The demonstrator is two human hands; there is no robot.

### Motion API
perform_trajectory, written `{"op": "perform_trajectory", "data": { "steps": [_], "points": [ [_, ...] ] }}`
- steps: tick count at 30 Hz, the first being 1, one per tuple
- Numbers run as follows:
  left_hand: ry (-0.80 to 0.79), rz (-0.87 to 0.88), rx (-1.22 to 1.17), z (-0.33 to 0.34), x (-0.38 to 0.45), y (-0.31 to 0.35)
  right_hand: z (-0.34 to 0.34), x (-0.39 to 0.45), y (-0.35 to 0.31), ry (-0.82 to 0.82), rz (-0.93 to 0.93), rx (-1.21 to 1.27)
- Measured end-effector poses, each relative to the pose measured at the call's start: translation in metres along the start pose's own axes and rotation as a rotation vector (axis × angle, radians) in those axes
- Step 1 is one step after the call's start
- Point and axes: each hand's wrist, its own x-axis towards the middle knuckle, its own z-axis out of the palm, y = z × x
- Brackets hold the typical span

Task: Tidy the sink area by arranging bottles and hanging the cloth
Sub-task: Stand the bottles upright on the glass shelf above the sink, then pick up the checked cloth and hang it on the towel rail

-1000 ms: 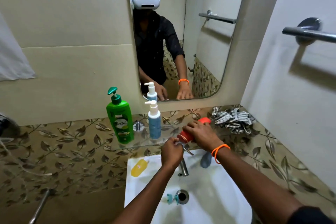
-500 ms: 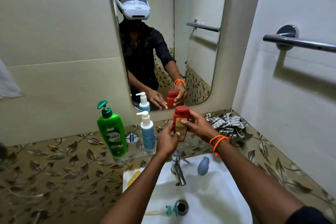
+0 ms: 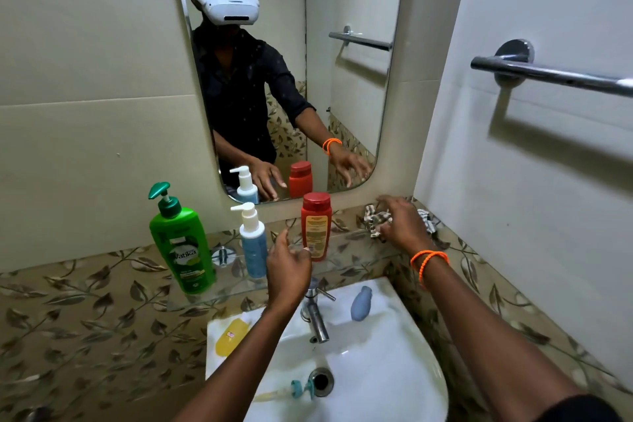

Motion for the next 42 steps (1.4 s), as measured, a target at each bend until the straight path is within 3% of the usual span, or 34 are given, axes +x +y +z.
{"op": "perform_trajectory", "data": {
  "steps": [2,4,8,10,14,15,17,21,23,26,32,38,42],
  "points": [
    [0.044,0.032,-0.010,0.004,-0.010,0.001,0.004,-0.003,0.016,-0.187,-0.026,-0.372],
    [0.069,0.106,-0.019,0.010,-0.021,0.002,0.009,-0.005,0.026,-0.213,-0.045,-0.412],
    [-0.012,0.293,0.000,0.020,-0.038,0.016,0.000,-0.007,0.023,0.175,0.069,0.189],
    [-0.086,0.351,0.024,0.026,-0.038,0.032,-0.009,-0.004,0.023,0.222,0.044,0.295],
    [-0.251,0.328,0.024,0.045,-0.039,0.066,-0.014,-0.005,0.029,-0.422,-0.091,-0.162],
    [-0.264,0.318,0.014,0.049,-0.041,0.067,-0.006,-0.007,0.032,-0.473,-0.103,-0.258],
    [-0.287,0.320,0.011,0.054,-0.047,0.061,0.010,-0.010,0.036,-0.339,-0.110,-0.309],
    [-0.294,0.300,0.066,0.047,-0.048,0.038,0.020,-0.013,0.027,0.051,-0.023,0.126],
    [-0.217,0.292,0.062,0.039,-0.040,0.040,0.009,-0.012,0.013,0.151,-0.002,0.401],
    [-0.147,0.382,-0.016,0.030,-0.022,0.068,-0.023,-0.008,-0.017,0.057,-0.090,0.662],
    [-0.190,0.491,-0.144,0.013,0.001,0.139,-0.101,-0.017,-0.034,-0.294,-0.199,0.860],
    [-0.585,0.442,-0.285,-0.005,0.007,0.185,-0.174,-0.038,-0.013,-0.463,-0.098,0.833],
    [-0.620,0.508,-0.325,-0.017,-0.006,0.212,-0.206,-0.060,-0.008,-0.468,-0.092,0.823]
  ]
}}
